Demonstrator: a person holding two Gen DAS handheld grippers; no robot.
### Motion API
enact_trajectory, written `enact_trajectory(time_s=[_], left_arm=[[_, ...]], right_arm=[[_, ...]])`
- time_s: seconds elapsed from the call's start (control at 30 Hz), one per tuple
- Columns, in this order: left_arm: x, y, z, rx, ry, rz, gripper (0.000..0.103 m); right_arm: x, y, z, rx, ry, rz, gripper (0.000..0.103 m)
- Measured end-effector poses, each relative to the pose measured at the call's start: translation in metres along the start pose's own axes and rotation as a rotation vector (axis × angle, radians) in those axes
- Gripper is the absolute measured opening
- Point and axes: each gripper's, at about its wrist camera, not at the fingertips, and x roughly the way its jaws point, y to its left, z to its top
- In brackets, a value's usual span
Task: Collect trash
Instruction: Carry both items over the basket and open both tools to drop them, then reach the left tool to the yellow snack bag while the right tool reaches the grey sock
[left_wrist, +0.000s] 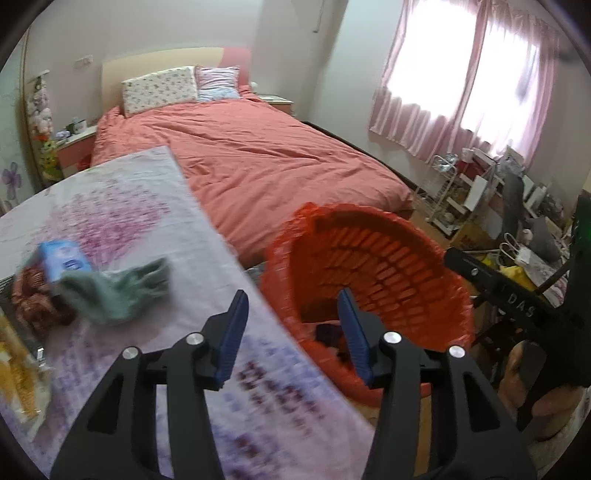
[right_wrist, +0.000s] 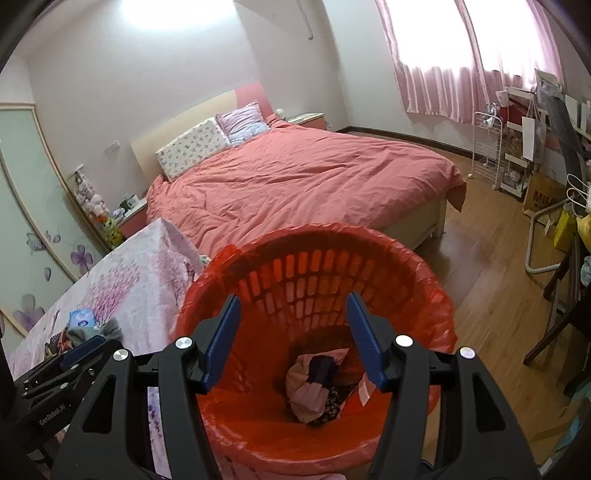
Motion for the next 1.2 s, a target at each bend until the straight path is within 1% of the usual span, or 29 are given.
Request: enact_trajectory(time_s=[0.1, 0.37, 0.6, 0.8, 0.93, 1.03, 1.13, 1.2], left_arm=[[-0.01, 0.016, -0.006, -0.016, 0.0, 0.034, 0.054], [-0.043, 0.074, -0.02, -0.101, -0.005, 0.126, 0.058], [-0.081, 0.131, -0.042, -0.18, -0.031, 0.261, 0.065], [-0.104, 0.181, -0.065, -0.281, -0.02, 0.348, 0.065], [-0.11, 0.205, -0.078, -0.341, -0.005, 0.374, 0.065], [-0.108, 0.211, -0.084, -0.354, 0.009, 0.389, 0.065], [-0.101, 0.214, -0.087, -0.372, 0.025, 0.376, 0.065], [-0.096, 0.215, -0.087, -0.387, 0.028, 0.362, 0.061]], right_arm=[[-0.003, 0.013, -0.003, -0.019, 0.006, 0.008, 0.06], [-0.009, 0.052, -0.014, -0.076, 0.027, 0.045, 0.06], [-0.008, 0.095, -0.034, -0.138, 0.065, 0.09, 0.06], [-0.006, 0.123, -0.051, -0.191, 0.102, 0.128, 0.06], [-0.005, 0.141, -0.06, -0.22, 0.118, 0.146, 0.06], [-0.004, 0.154, -0.066, -0.24, 0.127, 0.159, 0.06], [-0.005, 0.162, -0.071, -0.264, 0.126, 0.163, 0.06], [-0.003, 0.168, -0.074, -0.279, 0.127, 0.164, 0.06]])
